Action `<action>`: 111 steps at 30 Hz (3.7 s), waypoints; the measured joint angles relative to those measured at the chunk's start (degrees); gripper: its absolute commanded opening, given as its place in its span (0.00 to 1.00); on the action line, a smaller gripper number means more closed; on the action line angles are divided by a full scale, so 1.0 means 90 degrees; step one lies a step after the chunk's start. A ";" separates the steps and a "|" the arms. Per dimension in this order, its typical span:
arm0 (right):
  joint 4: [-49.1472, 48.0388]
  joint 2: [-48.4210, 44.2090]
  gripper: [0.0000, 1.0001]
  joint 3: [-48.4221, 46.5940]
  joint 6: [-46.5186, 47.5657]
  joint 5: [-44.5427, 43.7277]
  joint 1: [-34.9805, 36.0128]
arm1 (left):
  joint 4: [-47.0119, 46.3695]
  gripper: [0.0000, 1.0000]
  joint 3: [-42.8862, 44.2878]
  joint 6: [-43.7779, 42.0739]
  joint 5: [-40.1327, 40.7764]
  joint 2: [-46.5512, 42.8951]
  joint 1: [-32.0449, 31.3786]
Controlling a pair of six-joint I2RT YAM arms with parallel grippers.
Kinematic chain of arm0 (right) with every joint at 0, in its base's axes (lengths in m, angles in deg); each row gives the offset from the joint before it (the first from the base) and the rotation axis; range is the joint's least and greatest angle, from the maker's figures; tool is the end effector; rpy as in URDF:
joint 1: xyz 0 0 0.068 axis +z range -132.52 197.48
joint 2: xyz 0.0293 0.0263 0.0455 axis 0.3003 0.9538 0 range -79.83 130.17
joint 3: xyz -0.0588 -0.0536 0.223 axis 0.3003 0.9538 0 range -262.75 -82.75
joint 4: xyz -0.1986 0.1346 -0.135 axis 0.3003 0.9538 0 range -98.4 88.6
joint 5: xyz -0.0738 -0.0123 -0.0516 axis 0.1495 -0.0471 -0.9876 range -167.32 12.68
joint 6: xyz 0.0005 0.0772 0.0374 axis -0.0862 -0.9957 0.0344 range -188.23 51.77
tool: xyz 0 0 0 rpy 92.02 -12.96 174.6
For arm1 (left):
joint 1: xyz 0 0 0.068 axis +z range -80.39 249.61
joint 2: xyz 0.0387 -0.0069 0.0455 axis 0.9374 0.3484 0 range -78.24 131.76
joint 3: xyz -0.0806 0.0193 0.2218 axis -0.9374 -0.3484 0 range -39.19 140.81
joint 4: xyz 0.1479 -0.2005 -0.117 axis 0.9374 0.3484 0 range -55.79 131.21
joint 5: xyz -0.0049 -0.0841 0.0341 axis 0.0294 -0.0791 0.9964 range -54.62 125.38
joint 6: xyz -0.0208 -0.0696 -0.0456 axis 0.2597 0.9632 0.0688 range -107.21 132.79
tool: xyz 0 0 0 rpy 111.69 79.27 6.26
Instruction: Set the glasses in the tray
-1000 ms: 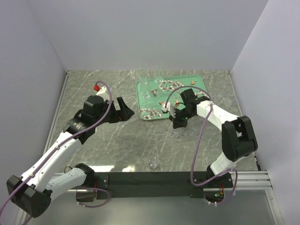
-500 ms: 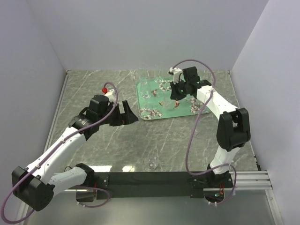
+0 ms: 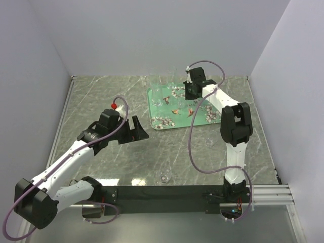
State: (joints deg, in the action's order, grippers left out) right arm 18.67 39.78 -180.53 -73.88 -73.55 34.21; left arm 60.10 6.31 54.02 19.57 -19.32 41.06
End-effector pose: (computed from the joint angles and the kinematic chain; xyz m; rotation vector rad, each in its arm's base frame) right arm 0.4713 0.1469 0.1570 -0.2654 2.4238 0.2561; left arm 0.2387 -0.1534 0.2126 -0.1082 2.4070 -0.9251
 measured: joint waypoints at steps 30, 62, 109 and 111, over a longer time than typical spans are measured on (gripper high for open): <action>0.0328 -0.0879 0.88 0.0299 0.1195 0.0920 -0.0391 | -0.0005 0.74 0.0170 -0.0036 0.0911 0.1197 -0.2382; 0.0357 -0.2623 0.88 0.2193 0.2538 0.2977 -0.1277 | 0.1413 0.31 0.1375 -0.0631 0.1894 0.2834 -0.4177; 0.0223 -0.3303 0.88 0.2805 0.2399 0.3213 -0.2346 | 0.2603 0.00 0.8204 -0.2506 0.3927 0.7329 -0.2412; 0.0223 -0.3305 0.88 0.2805 0.2397 0.3215 -0.2348 | 0.2577 0.00 0.8359 -0.2506 0.3968 0.7490 -0.2344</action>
State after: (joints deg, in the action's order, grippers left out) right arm 20.68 10.03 -155.28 -52.31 -44.61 13.07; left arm 83.29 81.54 31.47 55.28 48.08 19.96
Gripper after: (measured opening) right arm 0.884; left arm 0.031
